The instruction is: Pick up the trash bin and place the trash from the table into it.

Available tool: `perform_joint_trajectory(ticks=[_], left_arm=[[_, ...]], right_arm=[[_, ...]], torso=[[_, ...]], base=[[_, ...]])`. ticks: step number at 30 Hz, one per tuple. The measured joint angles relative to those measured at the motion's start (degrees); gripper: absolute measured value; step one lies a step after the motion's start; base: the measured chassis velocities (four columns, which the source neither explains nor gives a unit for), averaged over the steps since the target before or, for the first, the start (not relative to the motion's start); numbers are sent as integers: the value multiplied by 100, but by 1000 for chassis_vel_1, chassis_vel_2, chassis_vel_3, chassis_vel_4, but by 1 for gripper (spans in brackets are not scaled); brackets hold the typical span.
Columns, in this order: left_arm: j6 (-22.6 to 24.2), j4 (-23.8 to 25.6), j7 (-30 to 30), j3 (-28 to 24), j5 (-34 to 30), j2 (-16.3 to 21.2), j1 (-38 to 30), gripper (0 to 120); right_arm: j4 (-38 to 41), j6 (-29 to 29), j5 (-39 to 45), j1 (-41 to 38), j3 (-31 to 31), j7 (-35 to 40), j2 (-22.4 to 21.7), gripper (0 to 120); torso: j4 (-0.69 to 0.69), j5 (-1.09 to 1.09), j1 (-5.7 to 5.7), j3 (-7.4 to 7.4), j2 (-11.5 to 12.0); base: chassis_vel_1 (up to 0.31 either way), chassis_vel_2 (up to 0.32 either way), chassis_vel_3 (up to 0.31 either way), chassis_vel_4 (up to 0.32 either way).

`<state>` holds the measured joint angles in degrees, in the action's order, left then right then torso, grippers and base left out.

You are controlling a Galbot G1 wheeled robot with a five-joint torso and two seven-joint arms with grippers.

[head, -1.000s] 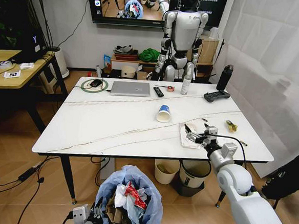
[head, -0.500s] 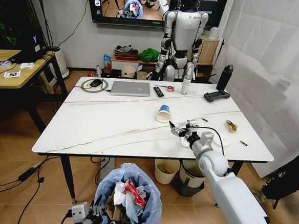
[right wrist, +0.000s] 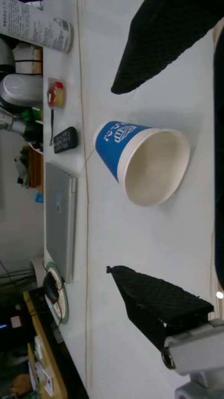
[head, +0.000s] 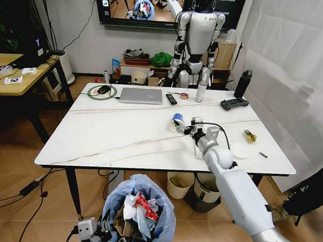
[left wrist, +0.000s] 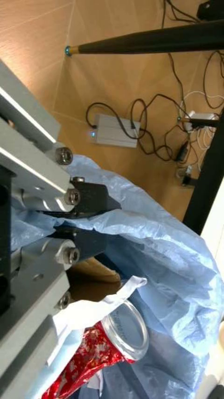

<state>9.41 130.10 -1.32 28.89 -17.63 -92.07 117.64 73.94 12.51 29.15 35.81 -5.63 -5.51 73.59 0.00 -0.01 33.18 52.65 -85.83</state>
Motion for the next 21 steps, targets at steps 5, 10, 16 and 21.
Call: perform_joint_trajectory(ticks=[5, 10, 16, 21], left_arm=[[-1, 1, 1, 1, 12, -9, 0, 0], [-2, 18, 2, 4, 22, -10, 2, 0], [-4, 22, 2, 5, 24, -10, 6, 0], [-8, 26, 2, 5, 26, -9, 11, 0]], right_arm=[[-382, -77, -111, -139, 55, -42, 125, 100], [-838, -145, -203, -316, 79, -94, 262, 100], [-995, -185, -248, -359, 80, -114, 296, 100], [-1203, -225, -292, -427, 75, -134, 344, 100]], torso=[[1, 0, 0, 0, 0], [0, 0, 0, 0, 0], [0, 1, 0, 0, 0], [0, 1, 0, 0, 0]], base=[[0, 0, 0, 0], [0, 0, 0, 0], [0, 0, 0, 0], [0, 0, 0, 0]])
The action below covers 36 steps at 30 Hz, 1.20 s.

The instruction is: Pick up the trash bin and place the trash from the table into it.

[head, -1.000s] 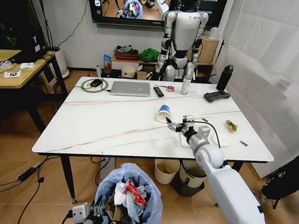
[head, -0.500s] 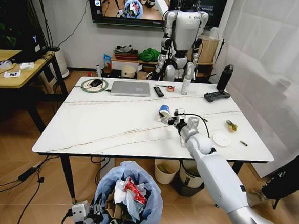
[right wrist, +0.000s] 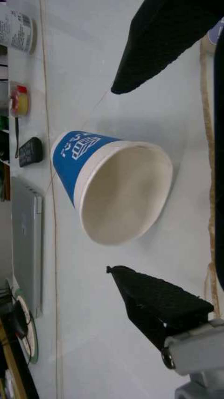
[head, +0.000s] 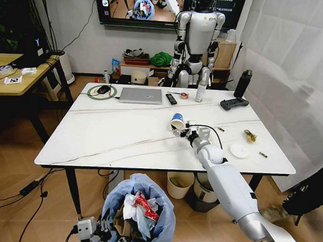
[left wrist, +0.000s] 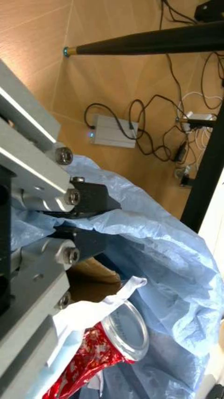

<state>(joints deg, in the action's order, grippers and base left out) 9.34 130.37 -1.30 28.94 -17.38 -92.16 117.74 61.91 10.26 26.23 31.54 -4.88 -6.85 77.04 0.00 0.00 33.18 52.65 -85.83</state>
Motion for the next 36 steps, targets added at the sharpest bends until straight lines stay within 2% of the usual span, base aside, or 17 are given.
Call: perform_joint_trajectory(ticks=[20, 26, 31, 32, 36], left_arm=[[-15, 8, 3, -24, 52, 2, 6, 0], [-27, 8, 6, -33, 76, 2, 15, 0], [-30, 8, 7, -34, 81, 2, 15, 0], [-30, 8, 7, -34, 81, 2, 15, 0], [-30, 8, 7, -35, 83, 2, 14, 0]], right_arm=[[-963, -197, -531, -448, -148, 289, 326, 100], [-1060, -201, -536, -512, -204, 286, 362, 86], [-1067, -200, -536, -502, -221, 288, 378, 62], [-1067, -200, -536, -502, -221, 288, 378, 62], [-1073, -197, -536, -486, -233, 290, 392, 48]], torso=[[0, 0, 0, 0, -1], [-1, 0, 0, 0, -1], [0, 0, 0, 0, -1], [0, 0, 0, 0, -1], [0, 0, 0, 0, -1]], base=[[0, 0, 0, 0], [0, 0, 0, 0], [0, 0, 0, 0], [0, 0, 0, 0], [0, 0, 0, 0]])
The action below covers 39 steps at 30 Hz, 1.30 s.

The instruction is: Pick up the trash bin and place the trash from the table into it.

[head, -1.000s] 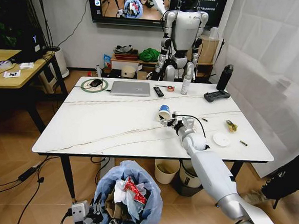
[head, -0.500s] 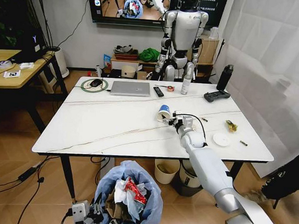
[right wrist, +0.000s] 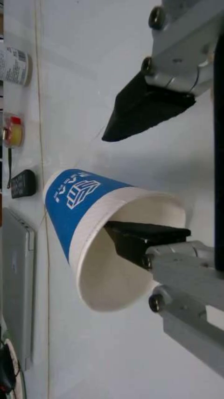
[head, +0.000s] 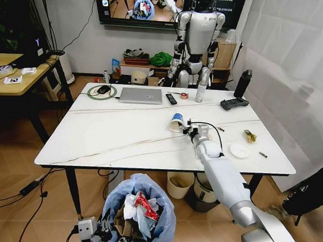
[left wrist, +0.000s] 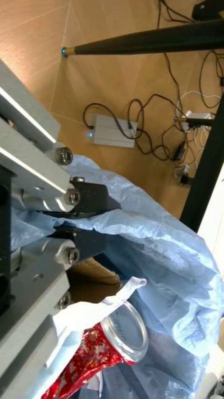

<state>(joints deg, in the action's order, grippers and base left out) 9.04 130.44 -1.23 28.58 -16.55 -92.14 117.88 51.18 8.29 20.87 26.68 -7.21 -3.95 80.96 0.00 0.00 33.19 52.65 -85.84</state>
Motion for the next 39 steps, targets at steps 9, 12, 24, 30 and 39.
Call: perform_joint_trajectory(ticks=[9, 12, 24, 30, 39], left_arm=[[0, 5, 0, 5, -23, 0, -5, 0], [0, 5, 0, 30, -63, 0, -21, 0], [60, 7, -10, 13, -212, 165, -73, 0], [122, -5, -27, -14, -372, 371, -154, 0], [159, -94, -25, -74, -572, 578, -273, 0]], right_arm=[[45, 28, 5, 31, -7, 8, 9, 16], [99, 46, 31, 67, -13, 10, 9, 1], [965, 288, 604, 454, -91, 43, -293, 0], [2697, 619, 1314, 1198, -167, 230, -826, 0], [5857, 672, 2643, 3242, -687, 269, -2612, 0]], torso=[[0, 0, 0, 0, 0], [0, 0, 0, 0, 0], [-3, 1, 0, 0, 0], [1, 1, 0, -1, 0], [2, 2, -1, -1, 0]], base=[[0, 0, 0, 0], [0, 0, 0, 0], [0, 0, 0, 0], [0, 0, 0, 0], [0, 0, 0, 0]])
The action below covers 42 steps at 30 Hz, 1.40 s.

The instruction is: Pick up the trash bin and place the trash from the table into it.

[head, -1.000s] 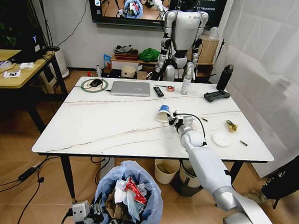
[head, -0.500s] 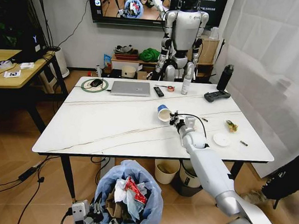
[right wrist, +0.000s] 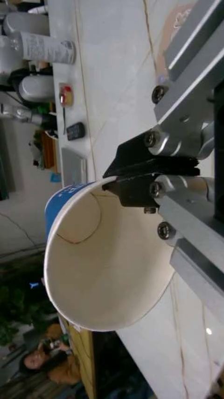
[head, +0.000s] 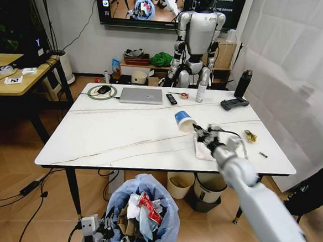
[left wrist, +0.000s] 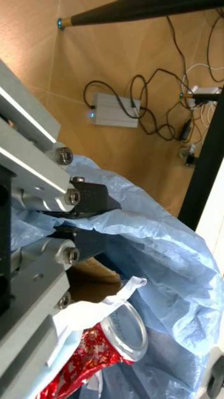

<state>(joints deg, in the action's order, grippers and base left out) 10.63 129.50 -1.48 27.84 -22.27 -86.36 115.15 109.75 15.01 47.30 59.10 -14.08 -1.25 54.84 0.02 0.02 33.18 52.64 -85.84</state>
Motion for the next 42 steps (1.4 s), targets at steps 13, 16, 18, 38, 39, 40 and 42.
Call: perform_joint_trajectory(ticks=[13, 16, 18, 38, 39, 40, 42], left_arm=[[23, 58, 0, 28, -141, 99, -5, 0], [33, 66, -1, 36, -158, 103, -11, 0], [47, 85, -3, 42, -162, 104, -21, 0], [110, 87, -56, 30, -182, 51, -93, 0], [112, 87, -58, 30, -189, 52, -92, 0], [115, 87, -62, 30, -203, 52, -91, 0], [123, 87, -73, 28, -229, 53, -91, 0]], right_arm=[[1974, -378, -494, 2513, -7, -184, -246, 0], [2116, -475, -802, 3002, 156, -310, -278, 0], [2124, -523, -954, 3214, 264, -361, -305, 0], [2001, -722, -1723, 3681, 900, -450, -364, 0], [1978, -730, -1784, 3672, 914, -450, -362, 0], [1957, -744, -1840, 3669, 922, -449, -359, 1], [1930, -757, -1905, 3673, 925, -443, -358, 10]], torso=[[-2, -3, 0, 0, -1], [-2, -3, 0, 1, 0], [-2, -2, 0, 1, 0], [-2, -2, 1, 1, 1], [-2, -3, 2, 1, 1], [-2, -2, 2, 1, 1], [-2, -2, 1, 1, 1]], base=[[0, 0, 0, 0], [0, 0, 0, 0], [0, 0, 0, 0], [0, 0, 0, 0], [0, 0, 0, 0], [0, 0, 0, 0], [0, 0, 0, 0]])
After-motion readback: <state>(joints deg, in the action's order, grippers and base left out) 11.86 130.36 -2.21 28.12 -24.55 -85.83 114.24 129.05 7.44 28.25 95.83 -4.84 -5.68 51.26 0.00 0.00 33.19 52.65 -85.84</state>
